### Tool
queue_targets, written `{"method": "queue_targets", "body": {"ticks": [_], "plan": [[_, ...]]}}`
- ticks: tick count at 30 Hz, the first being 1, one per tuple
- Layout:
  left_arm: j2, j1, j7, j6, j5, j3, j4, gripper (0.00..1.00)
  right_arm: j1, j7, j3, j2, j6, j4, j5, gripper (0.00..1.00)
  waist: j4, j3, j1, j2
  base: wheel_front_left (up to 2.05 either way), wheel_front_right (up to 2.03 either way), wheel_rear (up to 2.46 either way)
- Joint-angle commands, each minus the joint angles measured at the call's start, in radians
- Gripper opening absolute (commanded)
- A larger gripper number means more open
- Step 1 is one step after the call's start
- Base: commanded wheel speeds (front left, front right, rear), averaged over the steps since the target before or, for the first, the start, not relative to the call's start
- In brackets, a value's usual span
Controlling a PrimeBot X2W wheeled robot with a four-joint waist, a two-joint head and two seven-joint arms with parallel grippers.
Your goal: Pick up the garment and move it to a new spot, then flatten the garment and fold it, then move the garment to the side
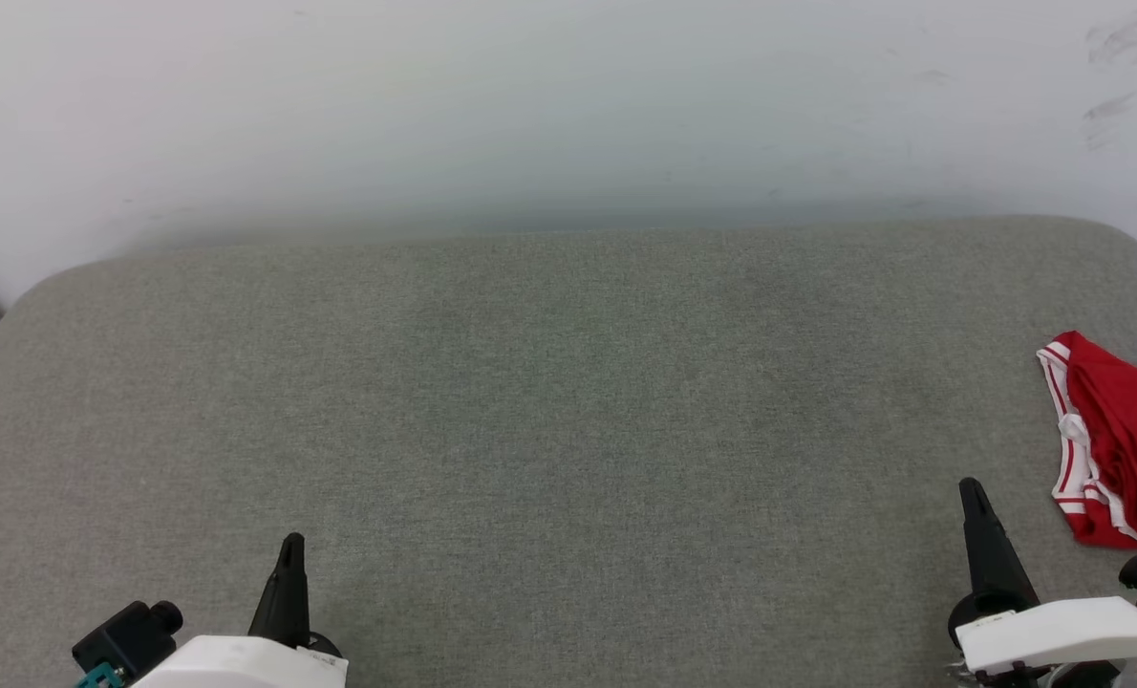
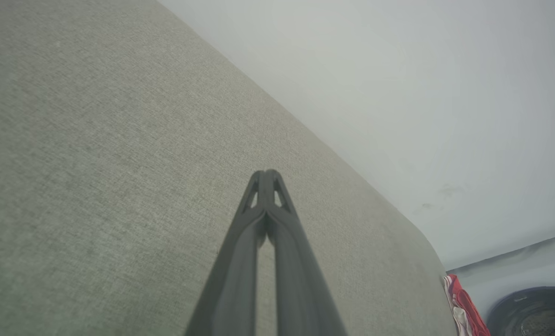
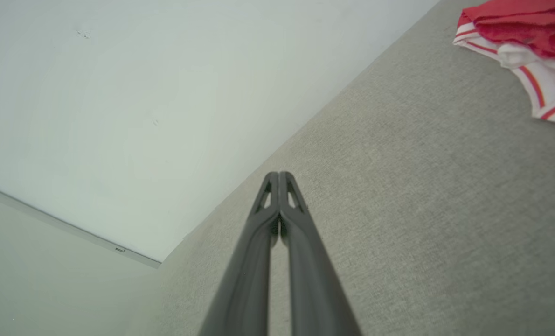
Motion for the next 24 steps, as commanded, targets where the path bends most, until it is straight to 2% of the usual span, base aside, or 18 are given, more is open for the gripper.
{"method": "queue_targets", "body": {"ticks": [1,24], "plan": [[0.007,-0.025,0.005,-0.006,-0.030,0.005,-0.006,0.00,-0.029,0.005,-0.004,-0.009,0.000,-0.008,0.029,0.00,0.000,0.000,0.0000,0.0000,0.00,0.00,0.00],[0.005,-0.080,0.068,-0.045,-0.303,0.028,0.036,0.00,-0.062,0.070,-0.021,-0.009,0.000,0.015,0.286,0.00,0.001,0.001,0.0000,0.0000,0.00,0.00,0.00]]}}
